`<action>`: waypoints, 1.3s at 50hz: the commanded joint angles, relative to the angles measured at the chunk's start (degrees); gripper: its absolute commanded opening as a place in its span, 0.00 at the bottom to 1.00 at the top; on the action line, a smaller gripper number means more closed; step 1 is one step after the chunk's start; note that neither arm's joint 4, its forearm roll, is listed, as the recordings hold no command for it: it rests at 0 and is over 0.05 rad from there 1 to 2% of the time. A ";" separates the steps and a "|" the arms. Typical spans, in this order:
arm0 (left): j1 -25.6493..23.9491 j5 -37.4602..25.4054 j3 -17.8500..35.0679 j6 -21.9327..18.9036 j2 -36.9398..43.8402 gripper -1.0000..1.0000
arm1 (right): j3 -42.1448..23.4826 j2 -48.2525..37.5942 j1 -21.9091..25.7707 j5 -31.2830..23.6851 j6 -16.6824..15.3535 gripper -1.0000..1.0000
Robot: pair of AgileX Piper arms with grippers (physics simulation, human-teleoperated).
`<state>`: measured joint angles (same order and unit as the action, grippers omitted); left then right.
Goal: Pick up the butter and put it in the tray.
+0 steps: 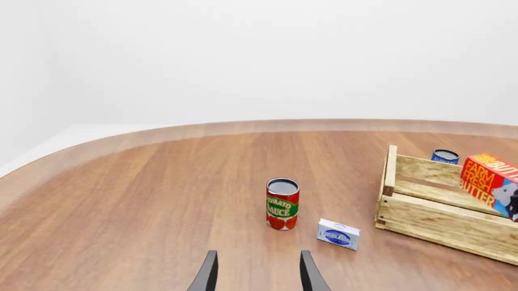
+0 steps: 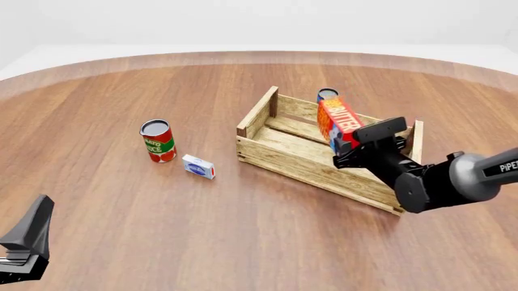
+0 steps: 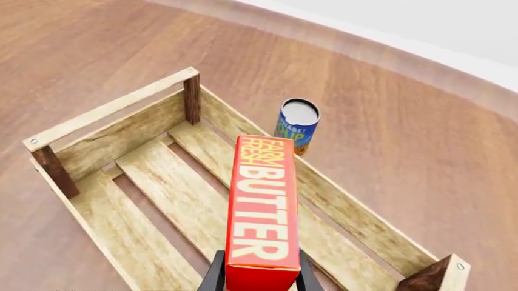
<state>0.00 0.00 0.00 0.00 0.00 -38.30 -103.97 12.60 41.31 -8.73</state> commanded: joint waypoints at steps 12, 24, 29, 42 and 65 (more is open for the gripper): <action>0.00 0.00 0.00 0.00 0.00 1.00 | -1.87 -0.21 -0.29 -1.06 1.49 1.00; 0.00 0.00 0.00 0.00 0.00 1.00 | -1.89 0.61 -0.42 -1.65 1.40 1.00; 0.00 0.00 0.00 0.00 0.00 1.00 | -1.59 1.65 -0.25 -2.06 1.38 1.00; 0.00 0.00 0.00 0.00 0.00 1.00 | -0.38 6.10 0.14 -3.78 1.12 1.00; 0.00 0.00 0.00 0.00 0.00 1.00 | 3.52 18.72 -0.33 -8.03 1.27 1.00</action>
<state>0.00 0.00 0.00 0.00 0.00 -36.22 -90.25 12.42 34.97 -7.71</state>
